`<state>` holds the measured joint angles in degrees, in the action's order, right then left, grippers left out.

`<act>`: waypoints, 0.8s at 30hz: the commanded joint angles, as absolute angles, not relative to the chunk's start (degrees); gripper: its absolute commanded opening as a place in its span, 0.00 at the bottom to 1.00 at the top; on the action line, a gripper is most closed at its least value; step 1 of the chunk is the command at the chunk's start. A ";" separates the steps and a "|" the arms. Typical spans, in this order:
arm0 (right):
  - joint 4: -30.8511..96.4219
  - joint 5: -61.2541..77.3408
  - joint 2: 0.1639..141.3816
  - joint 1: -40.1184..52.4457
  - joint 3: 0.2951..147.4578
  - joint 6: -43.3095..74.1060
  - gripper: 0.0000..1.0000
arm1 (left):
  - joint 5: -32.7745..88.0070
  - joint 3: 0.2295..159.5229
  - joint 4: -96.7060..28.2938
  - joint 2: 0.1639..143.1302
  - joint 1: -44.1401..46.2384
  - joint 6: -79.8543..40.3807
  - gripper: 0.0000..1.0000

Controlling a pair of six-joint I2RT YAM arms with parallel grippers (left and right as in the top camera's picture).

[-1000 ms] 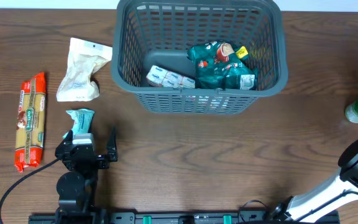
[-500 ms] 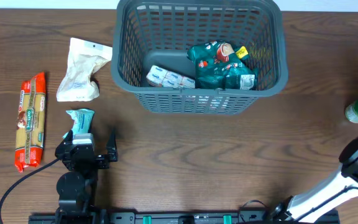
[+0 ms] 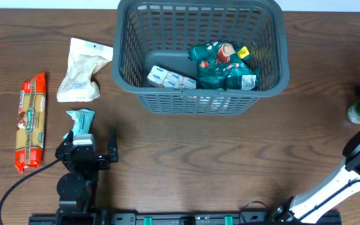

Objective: Pack container

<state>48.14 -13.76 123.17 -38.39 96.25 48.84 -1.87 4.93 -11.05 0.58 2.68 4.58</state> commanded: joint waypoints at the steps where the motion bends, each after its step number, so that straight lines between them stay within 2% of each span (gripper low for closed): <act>1: 47.97 -14.98 123.55 -38.68 96.20 49.69 0.92 | -1.91 3.36 -11.35 0.23 2.42 5.32 0.99; 24: 49.08 -12.56 126.28 -42.50 96.20 51.79 0.92 | -1.91 3.36 -11.35 0.23 2.42 5.32 0.99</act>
<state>48.82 -12.29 125.29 -42.30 96.25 51.09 -1.87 4.93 -11.05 0.58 2.68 4.60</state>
